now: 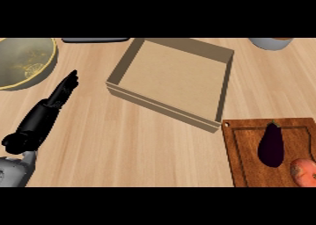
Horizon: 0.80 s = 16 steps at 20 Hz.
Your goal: Pick the squash from the cutting board and place it in the cardboard box
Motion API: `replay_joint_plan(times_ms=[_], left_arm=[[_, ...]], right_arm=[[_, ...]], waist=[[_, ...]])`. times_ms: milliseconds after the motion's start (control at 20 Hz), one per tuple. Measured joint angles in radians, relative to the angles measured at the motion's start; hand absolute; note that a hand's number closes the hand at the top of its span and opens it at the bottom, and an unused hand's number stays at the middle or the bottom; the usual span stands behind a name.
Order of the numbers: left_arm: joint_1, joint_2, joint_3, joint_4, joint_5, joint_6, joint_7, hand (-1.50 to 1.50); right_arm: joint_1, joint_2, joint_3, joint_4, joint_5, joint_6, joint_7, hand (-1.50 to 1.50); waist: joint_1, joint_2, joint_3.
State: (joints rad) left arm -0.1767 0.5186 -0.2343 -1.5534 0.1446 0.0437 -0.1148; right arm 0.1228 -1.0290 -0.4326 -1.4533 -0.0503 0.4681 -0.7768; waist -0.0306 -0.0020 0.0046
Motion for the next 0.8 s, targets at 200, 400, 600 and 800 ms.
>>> replay_joint_plan(times_ms=[200,400,600,800], left_arm=[[-0.008,-0.005,-0.002,0.005,-0.014,0.000,-0.001,0.00],[-0.011,-0.001,0.011,0.005,-0.012,-0.011,0.006,0.00],[0.008,-0.001,0.019,-0.018,-0.020,-0.012,0.014,0.00],[-0.003,-0.011,0.034,0.007,-0.026,-0.026,0.007,0.00]], right_arm=[[0.077,-0.085,0.033,-0.053,0.148,-0.073,-0.062,-1.50],[0.173,-0.141,0.062,-0.151,0.272,-0.130,-0.091,-1.50],[0.278,-0.136,0.062,-0.280,0.383,-0.174,-0.078,-1.50],[0.373,-0.094,0.055,-0.414,0.493,-0.181,-0.023,-1.50]], waist=[[0.003,0.000,-0.002],[-0.001,-0.003,-0.004],[-0.004,-0.006,-0.005],[-0.003,-0.005,-0.006]])
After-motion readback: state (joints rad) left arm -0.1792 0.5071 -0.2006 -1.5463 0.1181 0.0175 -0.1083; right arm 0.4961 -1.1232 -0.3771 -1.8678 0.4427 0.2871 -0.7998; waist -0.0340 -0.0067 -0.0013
